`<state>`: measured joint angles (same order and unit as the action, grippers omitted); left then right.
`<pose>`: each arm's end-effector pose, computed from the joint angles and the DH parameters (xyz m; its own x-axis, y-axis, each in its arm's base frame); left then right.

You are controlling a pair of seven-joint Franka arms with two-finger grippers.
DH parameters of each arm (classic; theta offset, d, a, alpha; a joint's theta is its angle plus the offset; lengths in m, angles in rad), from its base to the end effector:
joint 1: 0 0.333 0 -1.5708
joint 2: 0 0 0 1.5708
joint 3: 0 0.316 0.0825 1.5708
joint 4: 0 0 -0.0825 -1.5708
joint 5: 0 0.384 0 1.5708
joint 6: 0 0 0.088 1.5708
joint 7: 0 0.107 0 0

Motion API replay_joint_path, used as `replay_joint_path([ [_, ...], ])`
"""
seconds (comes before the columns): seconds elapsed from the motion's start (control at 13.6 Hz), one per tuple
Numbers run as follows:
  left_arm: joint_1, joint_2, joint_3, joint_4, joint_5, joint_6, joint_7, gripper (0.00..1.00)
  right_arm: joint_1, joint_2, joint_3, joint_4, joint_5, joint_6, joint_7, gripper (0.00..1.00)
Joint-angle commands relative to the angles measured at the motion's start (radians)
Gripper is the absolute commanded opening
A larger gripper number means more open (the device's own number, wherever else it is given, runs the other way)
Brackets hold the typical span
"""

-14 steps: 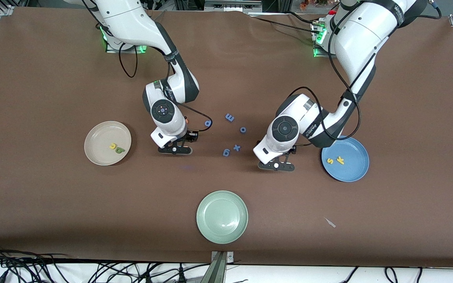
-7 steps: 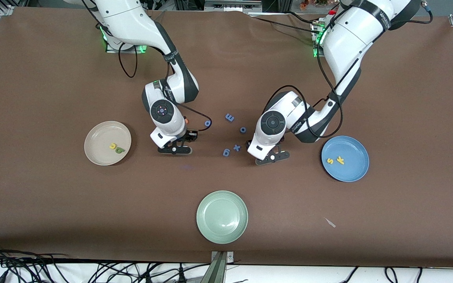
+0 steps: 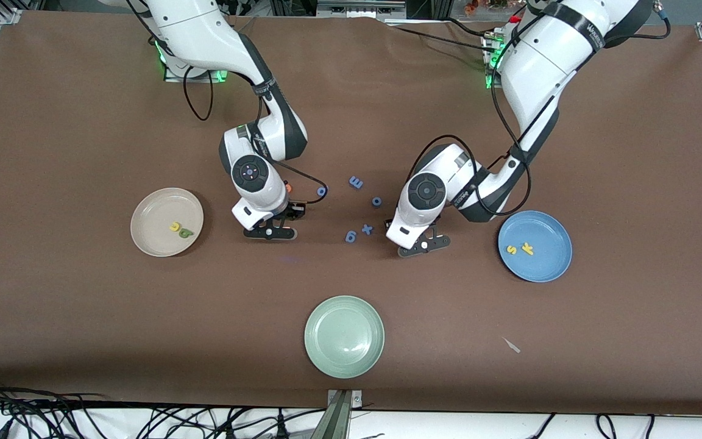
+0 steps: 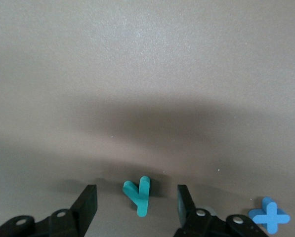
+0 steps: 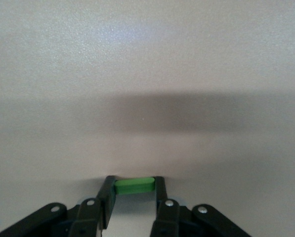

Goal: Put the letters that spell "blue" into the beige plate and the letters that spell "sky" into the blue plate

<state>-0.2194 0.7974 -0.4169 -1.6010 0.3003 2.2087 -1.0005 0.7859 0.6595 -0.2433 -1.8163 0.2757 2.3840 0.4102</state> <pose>0.5720 -0.3681 0.1812 0.9569 0.2640 -0.1209 0.2600 -0.9644 -0.0476 0.5436 0.3409 0.1773 0.9971 -0.0304 -0.0699 -0.0304 -0.9995 0.0006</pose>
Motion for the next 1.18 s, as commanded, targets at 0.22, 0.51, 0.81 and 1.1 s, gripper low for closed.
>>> replay_joint_path([
  [0.22, 0.000, 0.008, 0.003, -0.011, 0.005, 0.025, -0.003, 0.64, -0.088, -0.070, -0.008, 0.023, 0.040, -0.167, -0.161, 0.31],
  [0.51, 0.002, 0.008, 0.003, -0.010, 0.022, 0.025, -0.001, 0.46, -0.114, -0.121, -0.101, 0.008, 0.040, -0.268, -0.353, 0.32],
  [0.81, 0.011, 0.002, 0.004, -0.007, 0.020, 0.023, -0.003, 0.22, -0.122, -0.117, -0.252, 0.003, 0.040, -0.368, -0.602, 0.32],
  [1.1, 0.038, -0.038, 0.003, 0.006, 0.020, -0.007, 0.028, 0.06, -0.218, -0.081, -0.264, 0.018, 0.033, -0.362, -0.659, 0.33],
])
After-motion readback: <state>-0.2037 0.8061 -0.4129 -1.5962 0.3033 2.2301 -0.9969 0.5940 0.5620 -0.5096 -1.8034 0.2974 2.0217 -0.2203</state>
